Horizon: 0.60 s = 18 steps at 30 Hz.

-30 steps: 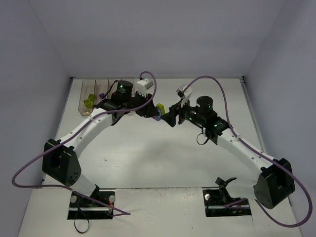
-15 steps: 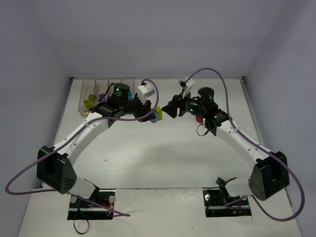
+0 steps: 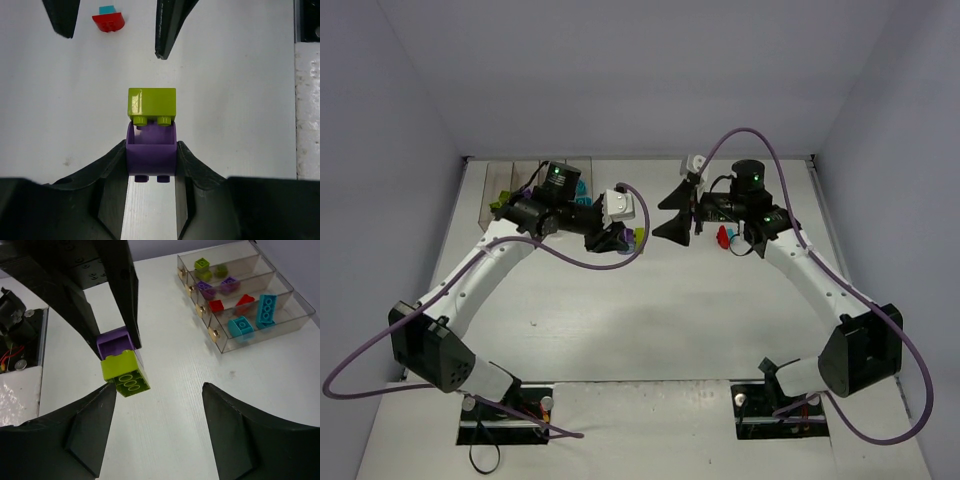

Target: Sort the legos into containers by color

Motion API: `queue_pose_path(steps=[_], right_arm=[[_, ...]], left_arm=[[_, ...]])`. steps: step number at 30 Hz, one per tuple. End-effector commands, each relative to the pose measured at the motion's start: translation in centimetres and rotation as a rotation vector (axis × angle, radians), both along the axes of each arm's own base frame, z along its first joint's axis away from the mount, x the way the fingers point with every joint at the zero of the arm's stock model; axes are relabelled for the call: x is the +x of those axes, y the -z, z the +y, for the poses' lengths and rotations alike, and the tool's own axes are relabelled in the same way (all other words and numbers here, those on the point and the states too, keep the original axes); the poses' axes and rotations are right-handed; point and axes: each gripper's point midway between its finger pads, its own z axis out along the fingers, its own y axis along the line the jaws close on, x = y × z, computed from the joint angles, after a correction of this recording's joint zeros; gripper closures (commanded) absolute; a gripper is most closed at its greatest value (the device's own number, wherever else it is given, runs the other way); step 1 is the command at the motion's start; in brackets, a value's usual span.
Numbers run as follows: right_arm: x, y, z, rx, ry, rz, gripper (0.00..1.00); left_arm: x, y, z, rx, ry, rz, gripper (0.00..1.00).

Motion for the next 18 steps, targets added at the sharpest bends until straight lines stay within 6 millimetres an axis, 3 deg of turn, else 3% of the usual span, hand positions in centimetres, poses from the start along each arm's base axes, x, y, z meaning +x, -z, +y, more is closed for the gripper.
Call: queue_pose_path(steps=[1,9,18], right_arm=[[-1.4,-2.0,1.4,0.017,-0.138,-0.122,0.33],[-3.4,-1.0,3.6,0.002,-0.225,-0.122,0.25],[-2.6,0.0,3.4,-0.040,-0.173,-0.141,0.35]], left_arm=[[-0.7,-2.7,-0.7,-0.039,0.139,-0.103,0.89],[-0.9,-3.2,-1.4,-0.052,0.194,-0.077,0.89],[-0.5,-3.3,-1.5,-0.062,0.190,-0.066,0.89]])
